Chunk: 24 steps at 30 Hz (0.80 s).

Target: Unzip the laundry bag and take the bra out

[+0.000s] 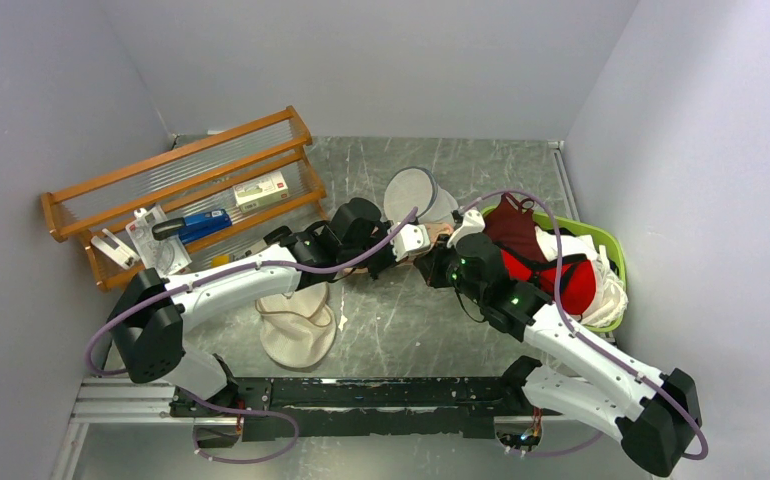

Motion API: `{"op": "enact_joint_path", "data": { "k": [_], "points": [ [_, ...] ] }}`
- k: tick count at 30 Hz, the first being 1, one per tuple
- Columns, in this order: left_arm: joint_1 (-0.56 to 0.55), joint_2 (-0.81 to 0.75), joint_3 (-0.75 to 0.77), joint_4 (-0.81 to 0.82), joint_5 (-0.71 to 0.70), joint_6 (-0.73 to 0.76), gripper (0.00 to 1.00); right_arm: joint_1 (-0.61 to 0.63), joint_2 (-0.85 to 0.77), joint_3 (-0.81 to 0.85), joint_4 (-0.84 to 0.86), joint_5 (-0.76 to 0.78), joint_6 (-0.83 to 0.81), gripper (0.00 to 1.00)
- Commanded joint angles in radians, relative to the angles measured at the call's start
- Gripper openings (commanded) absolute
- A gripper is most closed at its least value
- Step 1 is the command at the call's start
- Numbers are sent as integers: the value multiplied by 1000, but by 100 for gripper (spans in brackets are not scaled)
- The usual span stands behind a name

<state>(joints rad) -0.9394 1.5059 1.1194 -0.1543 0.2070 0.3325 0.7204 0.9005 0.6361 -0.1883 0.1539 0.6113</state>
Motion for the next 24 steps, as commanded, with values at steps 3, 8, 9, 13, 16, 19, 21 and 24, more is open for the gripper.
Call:
{"op": "enact_joint_path", "data": {
  "k": [3,8,9,13,16,19,21,24],
  "points": [
    [5,-13,12,-16,-18,18,7,-15,-16,31,-93,146,-94,0],
    [4,-45,-29,9,-46,55,7,-34,-16,51,-157,235,-158,0],
    [5,-49,-37,14,-49,61,7,-43,-22,52,-163,246,-172,0],
    [4,-52,-49,13,-44,85,7,-105,-36,48,-168,235,-205,0],
    [5,-53,-57,14,-44,96,7,-149,-36,45,-171,203,-224,0],
    [6,-53,-56,8,-29,104,7,-173,-37,33,-159,180,-238,0],
    [5,-51,-53,-1,-6,114,7,-182,-33,30,-148,160,-241,0],
    [5,-52,-48,-19,35,122,15,-187,-25,28,-109,64,-272,0]
  ]
}}
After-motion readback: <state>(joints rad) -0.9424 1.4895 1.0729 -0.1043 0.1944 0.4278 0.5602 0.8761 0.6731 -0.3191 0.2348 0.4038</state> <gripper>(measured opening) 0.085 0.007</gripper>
